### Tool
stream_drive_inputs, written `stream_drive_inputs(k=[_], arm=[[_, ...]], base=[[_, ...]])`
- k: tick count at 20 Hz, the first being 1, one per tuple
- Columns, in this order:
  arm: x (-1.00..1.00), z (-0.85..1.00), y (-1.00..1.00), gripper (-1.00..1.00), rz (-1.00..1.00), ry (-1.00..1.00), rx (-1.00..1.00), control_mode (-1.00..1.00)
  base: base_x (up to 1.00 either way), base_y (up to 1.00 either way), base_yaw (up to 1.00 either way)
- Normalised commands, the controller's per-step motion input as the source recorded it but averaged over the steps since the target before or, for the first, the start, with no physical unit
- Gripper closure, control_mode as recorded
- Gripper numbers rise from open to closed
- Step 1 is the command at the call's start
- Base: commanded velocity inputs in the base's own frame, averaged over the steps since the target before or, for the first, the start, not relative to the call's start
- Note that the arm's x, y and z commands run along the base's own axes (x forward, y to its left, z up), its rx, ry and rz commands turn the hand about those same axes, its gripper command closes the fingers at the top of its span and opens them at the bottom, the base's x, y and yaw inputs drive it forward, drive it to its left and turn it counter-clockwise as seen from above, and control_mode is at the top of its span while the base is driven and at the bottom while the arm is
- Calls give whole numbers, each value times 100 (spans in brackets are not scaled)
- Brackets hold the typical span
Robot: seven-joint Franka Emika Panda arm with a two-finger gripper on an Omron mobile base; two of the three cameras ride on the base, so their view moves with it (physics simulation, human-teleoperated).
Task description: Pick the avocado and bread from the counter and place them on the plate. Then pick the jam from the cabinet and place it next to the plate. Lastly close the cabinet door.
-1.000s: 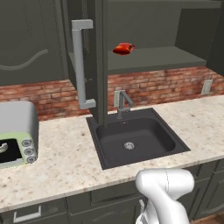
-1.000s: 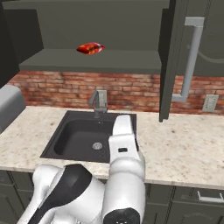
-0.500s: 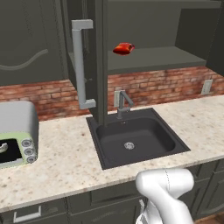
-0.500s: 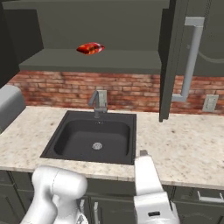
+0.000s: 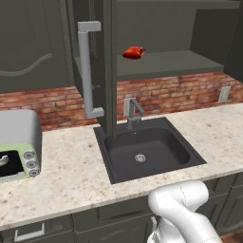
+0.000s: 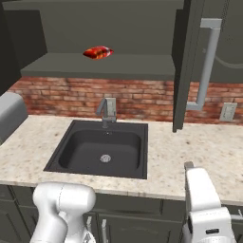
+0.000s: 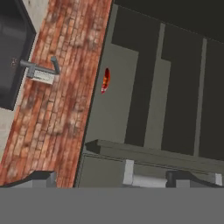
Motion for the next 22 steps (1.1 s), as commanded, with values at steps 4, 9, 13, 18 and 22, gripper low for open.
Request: stream_drive_inputs(k=[4,9,13,18,22], arm=[[49,13,0,-100,0,6,0,-100],[91,2,-3,-100,1,5,3,-100],[70,0,-7,-100,5,2,6,-100],[51,0,-34,-100,5,0,4,-100],[55,0,-48,-100,2,0,3,-100]], base=[[0,0,0],[0,0,0],[0,0,0],[0,0,0],[0,0,0]])
